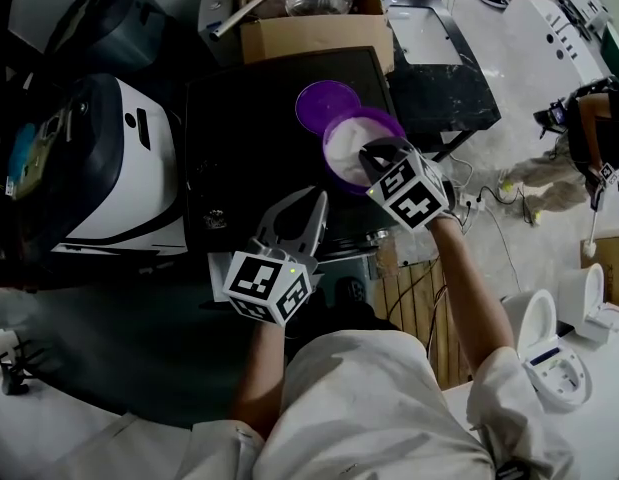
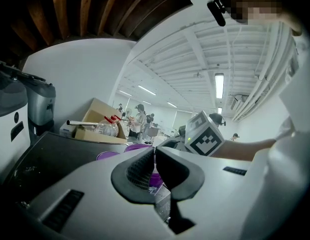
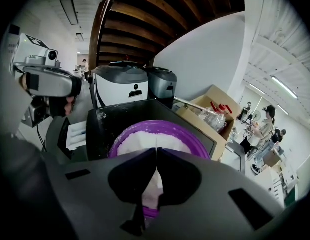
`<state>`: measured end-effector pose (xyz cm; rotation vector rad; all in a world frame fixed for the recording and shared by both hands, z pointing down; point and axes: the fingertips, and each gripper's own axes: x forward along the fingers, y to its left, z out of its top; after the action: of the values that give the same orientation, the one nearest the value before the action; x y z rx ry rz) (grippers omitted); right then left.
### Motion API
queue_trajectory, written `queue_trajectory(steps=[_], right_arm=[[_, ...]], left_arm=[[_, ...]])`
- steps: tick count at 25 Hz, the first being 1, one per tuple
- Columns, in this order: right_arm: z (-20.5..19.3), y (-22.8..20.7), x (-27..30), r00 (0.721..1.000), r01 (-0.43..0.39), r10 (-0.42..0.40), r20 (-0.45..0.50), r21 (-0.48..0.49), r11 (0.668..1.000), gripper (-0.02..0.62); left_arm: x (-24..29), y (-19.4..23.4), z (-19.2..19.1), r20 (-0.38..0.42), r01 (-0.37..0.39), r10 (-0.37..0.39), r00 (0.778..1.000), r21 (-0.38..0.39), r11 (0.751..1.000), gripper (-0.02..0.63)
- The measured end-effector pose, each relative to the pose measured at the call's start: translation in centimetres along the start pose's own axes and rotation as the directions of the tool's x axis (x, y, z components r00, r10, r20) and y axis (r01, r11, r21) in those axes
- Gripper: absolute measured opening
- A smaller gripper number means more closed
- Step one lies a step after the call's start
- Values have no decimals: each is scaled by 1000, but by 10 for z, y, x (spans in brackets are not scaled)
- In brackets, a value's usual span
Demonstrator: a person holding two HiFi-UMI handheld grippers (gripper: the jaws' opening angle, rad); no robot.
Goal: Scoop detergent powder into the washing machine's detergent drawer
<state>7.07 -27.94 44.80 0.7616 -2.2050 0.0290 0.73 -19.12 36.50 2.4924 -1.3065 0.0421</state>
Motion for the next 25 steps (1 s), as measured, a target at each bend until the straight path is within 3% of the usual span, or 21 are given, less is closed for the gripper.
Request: queue_trajectory(steps=[11, 17, 25], right_arm=[[3, 13, 0, 995, -96, 99, -20, 114, 989, 14], [8, 21, -1, 985, -173, 175, 15, 250, 953, 12], [14, 30, -4, 977, -215, 209, 52, 321, 922, 12]], left_arm=[[-3, 3, 1, 8, -13, 13, 1000, -4, 1000, 27], [-5, 7, 4, 19, -23, 23, 1000, -6, 1000, 27], [-7, 8, 6, 27, -26, 26, 999, -7, 1000, 26]])
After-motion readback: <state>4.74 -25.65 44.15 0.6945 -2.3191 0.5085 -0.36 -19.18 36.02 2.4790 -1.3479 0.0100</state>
